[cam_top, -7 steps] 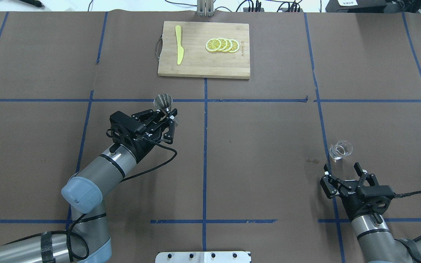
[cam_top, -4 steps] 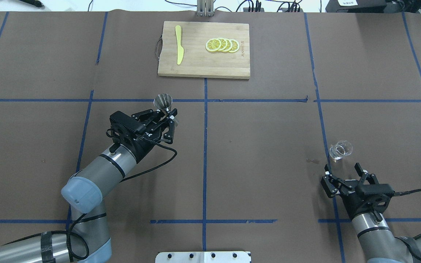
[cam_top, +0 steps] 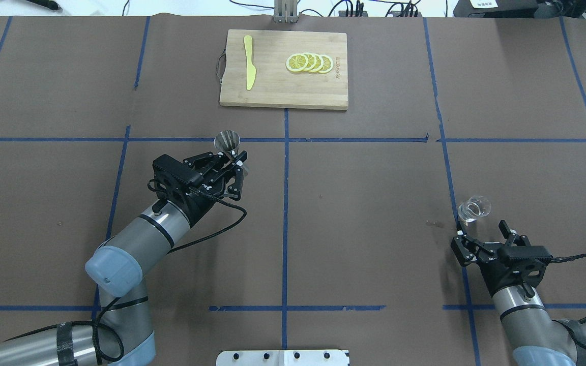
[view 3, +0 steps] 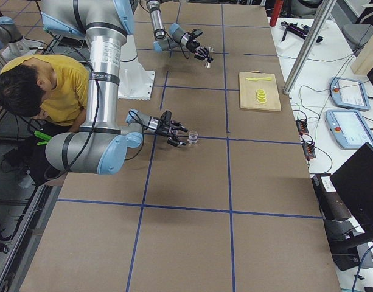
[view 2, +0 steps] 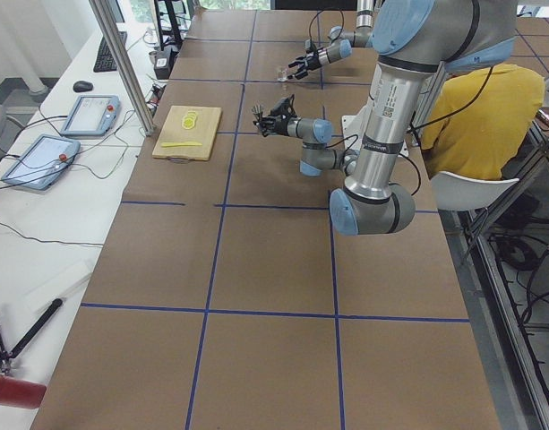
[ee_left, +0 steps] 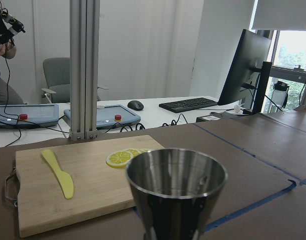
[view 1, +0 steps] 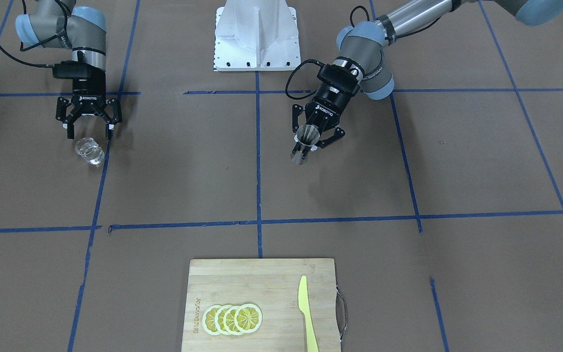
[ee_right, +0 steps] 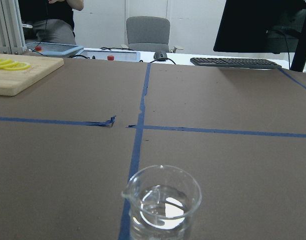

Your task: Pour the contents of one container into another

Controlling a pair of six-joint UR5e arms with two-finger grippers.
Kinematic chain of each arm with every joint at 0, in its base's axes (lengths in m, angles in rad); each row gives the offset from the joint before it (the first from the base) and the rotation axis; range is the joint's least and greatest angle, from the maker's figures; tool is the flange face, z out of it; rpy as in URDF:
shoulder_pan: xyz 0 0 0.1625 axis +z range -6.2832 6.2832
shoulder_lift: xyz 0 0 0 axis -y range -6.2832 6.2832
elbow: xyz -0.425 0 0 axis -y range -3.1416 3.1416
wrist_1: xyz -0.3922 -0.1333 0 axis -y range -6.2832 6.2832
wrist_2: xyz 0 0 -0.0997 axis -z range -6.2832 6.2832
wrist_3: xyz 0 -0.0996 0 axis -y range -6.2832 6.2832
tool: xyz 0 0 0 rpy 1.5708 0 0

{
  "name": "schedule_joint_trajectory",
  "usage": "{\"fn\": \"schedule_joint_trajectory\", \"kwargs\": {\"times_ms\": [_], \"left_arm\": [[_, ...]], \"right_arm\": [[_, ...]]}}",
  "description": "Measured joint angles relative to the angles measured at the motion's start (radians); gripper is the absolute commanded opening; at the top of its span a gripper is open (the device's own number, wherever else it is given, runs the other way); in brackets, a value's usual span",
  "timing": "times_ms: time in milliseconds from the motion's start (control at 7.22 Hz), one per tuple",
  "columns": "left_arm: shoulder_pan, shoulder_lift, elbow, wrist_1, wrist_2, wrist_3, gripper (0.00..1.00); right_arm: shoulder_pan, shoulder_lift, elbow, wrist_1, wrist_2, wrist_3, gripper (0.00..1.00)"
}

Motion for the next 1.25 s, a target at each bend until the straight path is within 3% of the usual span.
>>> {"fn": "schedule_joint_trajectory", "kwargs": {"times_ms": [1247], "left_arm": [[-0.002,0.000,-0.003,0.001,0.000,0.000,0.00]], "right_arm": [[0.056,0.038,-0.008,0.007,0.065,-0.066,0.99]]}}
